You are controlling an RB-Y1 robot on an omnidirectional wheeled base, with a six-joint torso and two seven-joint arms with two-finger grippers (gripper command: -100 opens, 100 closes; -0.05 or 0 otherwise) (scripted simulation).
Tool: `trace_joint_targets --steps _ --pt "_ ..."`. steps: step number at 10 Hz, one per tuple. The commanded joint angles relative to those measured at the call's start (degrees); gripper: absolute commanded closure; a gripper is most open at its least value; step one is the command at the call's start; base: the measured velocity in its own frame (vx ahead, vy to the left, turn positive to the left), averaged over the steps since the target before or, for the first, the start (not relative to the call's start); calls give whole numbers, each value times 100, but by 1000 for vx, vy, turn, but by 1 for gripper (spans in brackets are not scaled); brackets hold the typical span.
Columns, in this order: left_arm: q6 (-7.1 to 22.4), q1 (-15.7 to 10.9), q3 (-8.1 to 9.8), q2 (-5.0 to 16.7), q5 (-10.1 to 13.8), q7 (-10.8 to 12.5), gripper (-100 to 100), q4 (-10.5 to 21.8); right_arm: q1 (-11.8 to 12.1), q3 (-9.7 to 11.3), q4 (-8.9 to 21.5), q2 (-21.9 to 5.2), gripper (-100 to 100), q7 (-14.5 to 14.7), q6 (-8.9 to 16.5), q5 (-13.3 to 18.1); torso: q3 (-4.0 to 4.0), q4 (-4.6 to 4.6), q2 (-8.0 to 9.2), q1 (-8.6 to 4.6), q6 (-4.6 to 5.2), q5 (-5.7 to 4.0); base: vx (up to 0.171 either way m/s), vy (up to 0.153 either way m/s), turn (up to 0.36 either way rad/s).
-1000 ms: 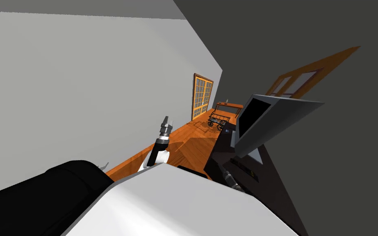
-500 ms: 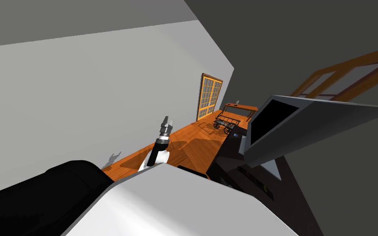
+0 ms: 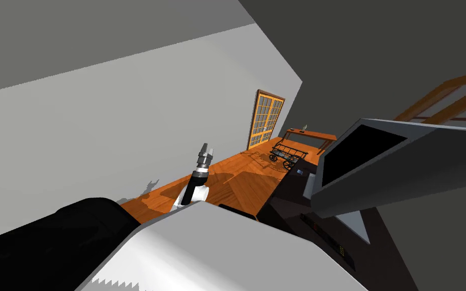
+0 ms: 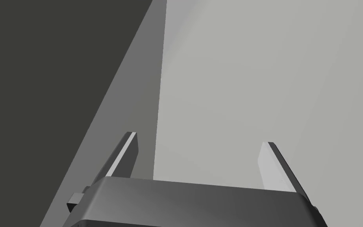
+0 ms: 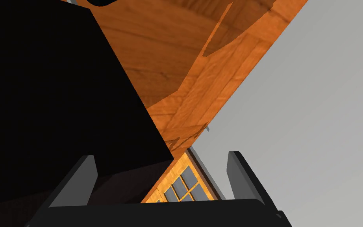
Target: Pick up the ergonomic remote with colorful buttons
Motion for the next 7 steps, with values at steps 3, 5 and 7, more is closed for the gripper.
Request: trace_joint_targets --steps 3,5,7 --pt "0 0 0 0 0 0 0 0 -131 479 431 -535 -100 528 185 -195 -1 -1 -2 0 1 1 -12 -16 229" --pt "0 0 0 0 0 0 0 0 -188 694 626 -774 -100 765 231 -273 0 0 -1 -1 2 0 -13 -20 210" --pt "0 0 0 0 0 0 0 0 -251 902 814 -1000 -100 1018 271 -343 -1 0 -2 -1 2 -1 -13 -22 176"
